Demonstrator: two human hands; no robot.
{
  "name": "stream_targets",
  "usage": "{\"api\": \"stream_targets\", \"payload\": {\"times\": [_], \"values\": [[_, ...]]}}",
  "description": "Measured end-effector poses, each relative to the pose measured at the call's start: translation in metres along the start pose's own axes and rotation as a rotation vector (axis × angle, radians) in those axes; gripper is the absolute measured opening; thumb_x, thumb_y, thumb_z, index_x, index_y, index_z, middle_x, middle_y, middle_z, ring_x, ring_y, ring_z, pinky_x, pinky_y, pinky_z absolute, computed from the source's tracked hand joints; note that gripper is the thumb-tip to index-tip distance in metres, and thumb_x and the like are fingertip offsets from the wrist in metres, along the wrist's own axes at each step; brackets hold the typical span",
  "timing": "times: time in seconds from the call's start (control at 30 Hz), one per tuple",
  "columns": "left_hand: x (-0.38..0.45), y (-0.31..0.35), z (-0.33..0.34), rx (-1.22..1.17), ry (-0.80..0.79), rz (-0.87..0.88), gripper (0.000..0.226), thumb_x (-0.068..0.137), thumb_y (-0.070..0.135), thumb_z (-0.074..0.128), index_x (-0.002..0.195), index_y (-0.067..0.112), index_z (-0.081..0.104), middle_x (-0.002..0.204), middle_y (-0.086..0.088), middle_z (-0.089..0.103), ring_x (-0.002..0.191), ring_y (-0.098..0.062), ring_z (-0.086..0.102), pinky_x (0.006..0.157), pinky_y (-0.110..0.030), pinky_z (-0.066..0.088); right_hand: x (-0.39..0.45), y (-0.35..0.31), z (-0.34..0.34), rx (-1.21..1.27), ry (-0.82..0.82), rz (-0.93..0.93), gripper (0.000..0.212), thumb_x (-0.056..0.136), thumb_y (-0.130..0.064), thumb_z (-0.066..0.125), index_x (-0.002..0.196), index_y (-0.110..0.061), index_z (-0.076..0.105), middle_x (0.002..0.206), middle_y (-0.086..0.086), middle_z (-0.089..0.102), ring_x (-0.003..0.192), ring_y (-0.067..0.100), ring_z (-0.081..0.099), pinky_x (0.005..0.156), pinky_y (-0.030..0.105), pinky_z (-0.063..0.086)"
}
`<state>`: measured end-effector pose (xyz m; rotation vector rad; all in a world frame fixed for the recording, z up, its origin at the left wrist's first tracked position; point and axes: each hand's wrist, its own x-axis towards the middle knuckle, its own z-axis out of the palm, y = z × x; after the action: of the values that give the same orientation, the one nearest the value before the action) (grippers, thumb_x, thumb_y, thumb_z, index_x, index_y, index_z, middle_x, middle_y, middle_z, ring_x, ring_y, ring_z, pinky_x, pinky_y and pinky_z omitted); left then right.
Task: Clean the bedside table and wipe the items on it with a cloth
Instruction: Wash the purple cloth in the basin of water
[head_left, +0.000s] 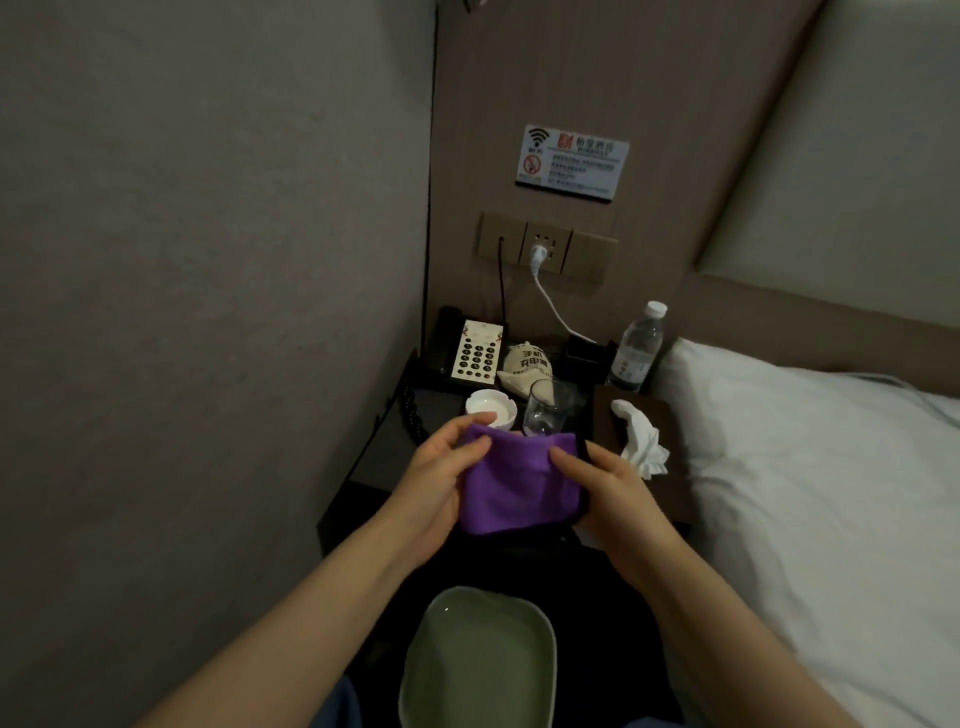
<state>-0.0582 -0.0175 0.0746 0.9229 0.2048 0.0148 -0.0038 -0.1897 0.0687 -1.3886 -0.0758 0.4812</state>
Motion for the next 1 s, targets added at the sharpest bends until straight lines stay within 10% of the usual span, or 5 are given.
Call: {"api": "stream_targets", "payload": {"times": [0.33,0.67,1.0], "values": [[-0.03,-0.023,-0.006,0.268,0.245,-0.082,0.007,0.092,0.01,0.059,0.099,0.009,0.061,0.082,-0.006,0.067,0.067,-0.014,0.062,0.06,-0.025,0.052,-0.034,0.015,0.005,0.06,0.062,-0.096,0.017,0.083,-0.012,0.07,0.099,-0.016,0.069,0.101,0.011,0.074,0.088,0.024,0.072,0.066,0.03,0.057],[-0.016,-0.082,-0.04,0.499,0.454,-0.148,0.01,0.093,0.003,0.055,0.091,0.009,0.064,0.076,-0.003,0.062,0.064,-0.011,0.055,0.051,-0.02,0.043,-0.019,0.089,-0.01,0.04,0.151,0.413,0.019,0.089,0.003,0.051,0.097,-0.009,0.064,0.083,0.01,0.066,0.07,0.021,0.063,0.049,0.024,0.051],[0.012,-0.176,-0.121,0.88,0.321,-0.543,0.027,0.084,-0.007,0.056,0.069,0.015,0.054,0.076,-0.007,0.057,0.071,-0.019,0.054,0.06,-0.023,0.044,0.001,0.205,-0.029,-0.158,0.238,0.683,0.02,0.092,0.002,0.044,0.086,-0.012,0.056,0.082,0.009,0.055,0.072,0.019,0.053,0.058,0.025,0.042]]}}
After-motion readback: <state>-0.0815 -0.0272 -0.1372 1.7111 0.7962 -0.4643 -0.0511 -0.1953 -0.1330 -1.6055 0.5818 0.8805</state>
